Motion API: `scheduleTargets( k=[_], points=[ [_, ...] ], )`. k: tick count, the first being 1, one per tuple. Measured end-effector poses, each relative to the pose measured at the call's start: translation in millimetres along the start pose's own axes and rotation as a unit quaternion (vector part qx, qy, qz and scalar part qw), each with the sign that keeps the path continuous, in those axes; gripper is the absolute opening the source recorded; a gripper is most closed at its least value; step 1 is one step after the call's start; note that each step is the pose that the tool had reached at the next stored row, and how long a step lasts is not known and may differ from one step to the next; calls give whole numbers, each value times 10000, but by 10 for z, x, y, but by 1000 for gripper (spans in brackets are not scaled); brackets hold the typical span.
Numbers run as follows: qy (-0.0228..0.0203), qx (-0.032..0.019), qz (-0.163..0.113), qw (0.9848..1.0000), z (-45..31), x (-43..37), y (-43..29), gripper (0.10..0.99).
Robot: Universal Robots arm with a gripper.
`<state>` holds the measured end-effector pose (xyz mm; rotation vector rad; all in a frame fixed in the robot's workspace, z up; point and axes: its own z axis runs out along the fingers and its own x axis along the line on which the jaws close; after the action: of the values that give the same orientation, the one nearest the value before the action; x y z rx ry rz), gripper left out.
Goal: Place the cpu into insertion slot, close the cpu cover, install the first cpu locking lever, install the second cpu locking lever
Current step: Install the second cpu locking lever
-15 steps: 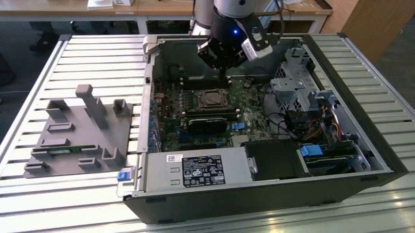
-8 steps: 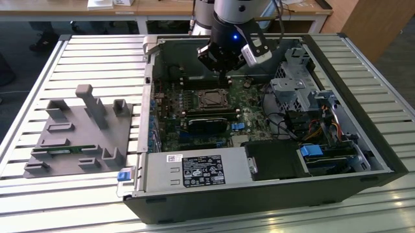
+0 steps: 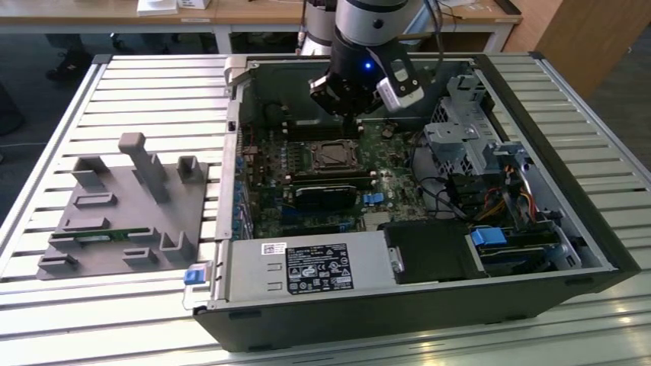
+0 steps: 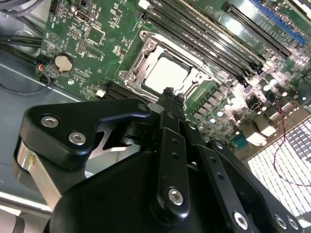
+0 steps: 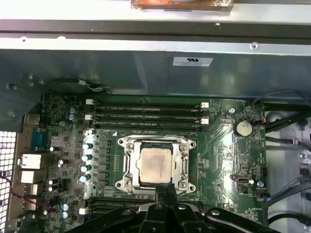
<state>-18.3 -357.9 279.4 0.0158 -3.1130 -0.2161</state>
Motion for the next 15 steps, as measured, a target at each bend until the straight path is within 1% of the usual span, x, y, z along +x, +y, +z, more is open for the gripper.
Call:
scheduleTargets(
  k=[8, 13, 15],
  points=[
    [0, 4, 0, 10000, 115, -3, -18, 106],
    [0, 6, 0, 10000, 123, -2, -20, 106],
    [0, 5, 0, 10000, 134, -3, -33, 106]
  ],
)
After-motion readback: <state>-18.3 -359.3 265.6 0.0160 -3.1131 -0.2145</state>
